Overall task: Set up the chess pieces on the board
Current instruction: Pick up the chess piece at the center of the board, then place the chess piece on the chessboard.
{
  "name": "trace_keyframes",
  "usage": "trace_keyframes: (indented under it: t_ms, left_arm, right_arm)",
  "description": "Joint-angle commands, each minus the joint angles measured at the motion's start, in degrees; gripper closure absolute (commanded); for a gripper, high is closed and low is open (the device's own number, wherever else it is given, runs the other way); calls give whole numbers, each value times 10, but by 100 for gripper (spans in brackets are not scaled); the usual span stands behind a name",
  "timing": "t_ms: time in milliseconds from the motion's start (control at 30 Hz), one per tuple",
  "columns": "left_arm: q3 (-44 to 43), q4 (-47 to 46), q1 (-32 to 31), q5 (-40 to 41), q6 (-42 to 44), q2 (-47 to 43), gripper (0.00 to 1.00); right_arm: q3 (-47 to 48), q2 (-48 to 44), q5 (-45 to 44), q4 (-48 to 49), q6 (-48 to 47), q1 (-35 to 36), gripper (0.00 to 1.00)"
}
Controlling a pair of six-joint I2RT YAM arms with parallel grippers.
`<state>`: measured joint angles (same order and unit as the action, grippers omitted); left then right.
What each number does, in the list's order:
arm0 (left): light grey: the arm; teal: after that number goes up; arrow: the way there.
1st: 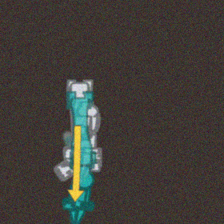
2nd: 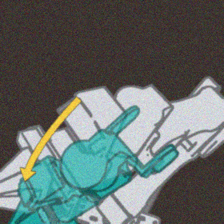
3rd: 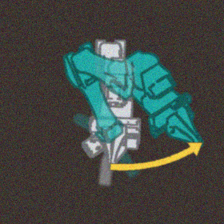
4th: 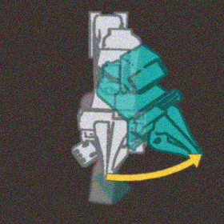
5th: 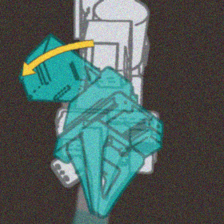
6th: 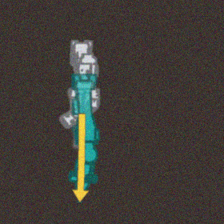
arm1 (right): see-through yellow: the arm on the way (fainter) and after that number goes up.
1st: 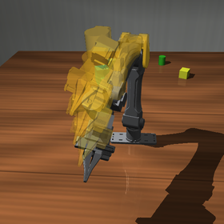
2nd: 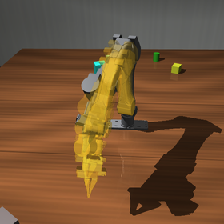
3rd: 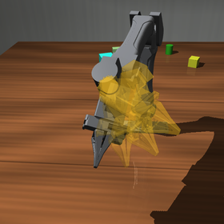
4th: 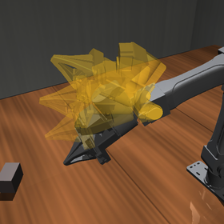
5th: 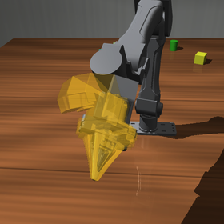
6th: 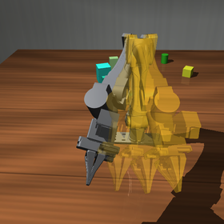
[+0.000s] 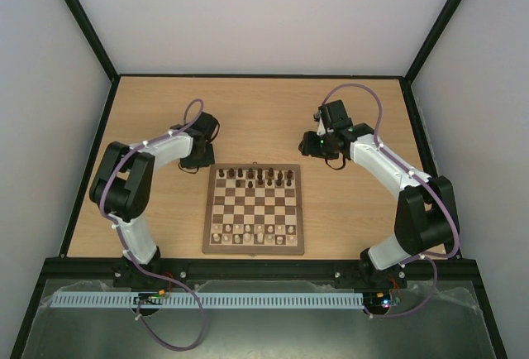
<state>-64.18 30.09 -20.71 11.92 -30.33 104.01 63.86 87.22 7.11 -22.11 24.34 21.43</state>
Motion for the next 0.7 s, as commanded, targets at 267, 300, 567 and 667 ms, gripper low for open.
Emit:
trace_keyframes:
  t_ms: [267,300,567,667]
  left_arm:
    - [18,23,-15,1,4,-43,98]
    - [18,33,-24,4,3,-60,98]
    - [20,120,-113,4,-17,-207,96]
    - [28,149,-160,3,-35,-242,95]
  right_arm:
    - [-9,6,0,-6,-10,6,49]
    - [-9,6,1,-5,-10,6,49]
    - [-9,5,-3,-7,-10,7,49]
    - [-8,6,-7,-8,-10,6,49]
